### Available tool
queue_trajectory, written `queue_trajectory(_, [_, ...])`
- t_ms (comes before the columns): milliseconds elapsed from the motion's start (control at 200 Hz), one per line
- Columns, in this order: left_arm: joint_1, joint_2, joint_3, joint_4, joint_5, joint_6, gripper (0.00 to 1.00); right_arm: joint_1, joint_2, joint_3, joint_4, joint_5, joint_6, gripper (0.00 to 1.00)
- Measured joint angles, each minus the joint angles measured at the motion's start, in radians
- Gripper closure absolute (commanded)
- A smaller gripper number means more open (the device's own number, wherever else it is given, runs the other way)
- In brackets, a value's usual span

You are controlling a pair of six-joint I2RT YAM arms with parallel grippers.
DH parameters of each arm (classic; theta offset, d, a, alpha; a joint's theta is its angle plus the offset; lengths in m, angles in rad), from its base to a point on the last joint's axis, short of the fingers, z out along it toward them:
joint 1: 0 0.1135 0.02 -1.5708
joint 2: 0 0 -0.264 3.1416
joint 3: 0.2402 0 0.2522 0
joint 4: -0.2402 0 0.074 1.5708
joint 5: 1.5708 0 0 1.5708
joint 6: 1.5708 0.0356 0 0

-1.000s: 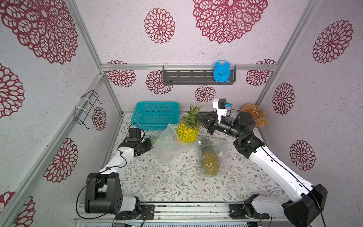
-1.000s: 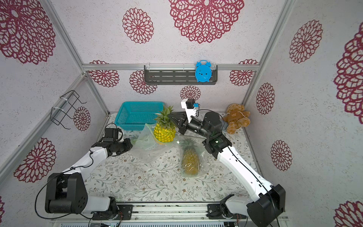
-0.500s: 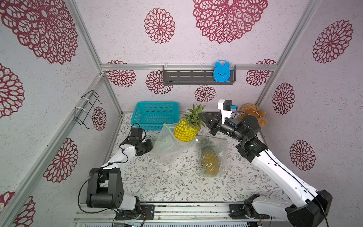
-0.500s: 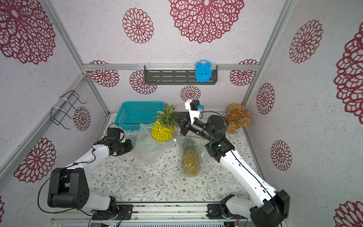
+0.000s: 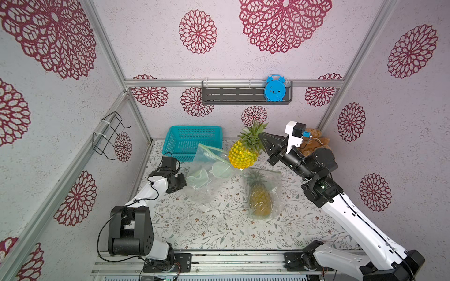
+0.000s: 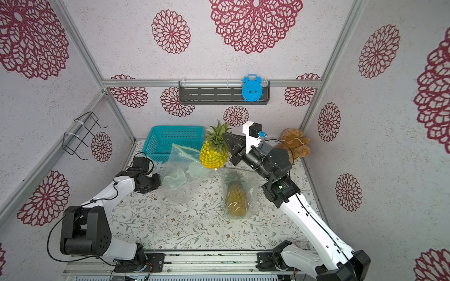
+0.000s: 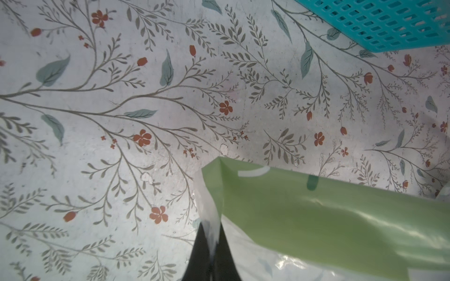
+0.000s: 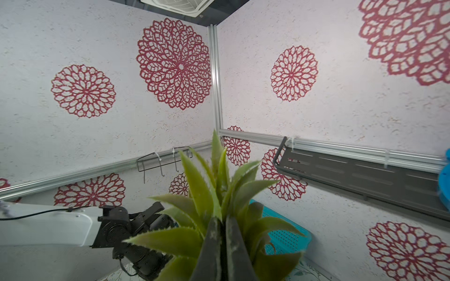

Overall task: Open the zip-top bag and take out the pineapple
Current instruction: Pick up the pineapple from the zipper food storage bag, then place the zipper food storage bag at the center of the board.

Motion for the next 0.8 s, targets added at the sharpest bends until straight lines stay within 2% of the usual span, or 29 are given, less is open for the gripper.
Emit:
queue_trajectory(250, [0.000,-0.041,0.111,-0.133,-0.039,0.046,1.00,-0.014,-0.010,-0.014,-0.092,0.113,-0.019,1.00])
queue_trajectory(545, [0.000,-0.045,0.145,-0.214,-0.032,0.083,0.99,-0.043,0.002,-0.104,-0.145,0.134,-0.024,1.00])
queue_trajectory(685, [0.000,-0.037,0.145,-0.214,-0.033,0.085,0.92,-0.048,0.029,-0.126,-0.137,0.127,-0.024,1.00])
queue_trajectory(800, [0.000,-0.032,0.146,-0.212,-0.035,0.084,0.65,-0.058,0.051,-0.145,-0.111,0.107,-0.023,1.00])
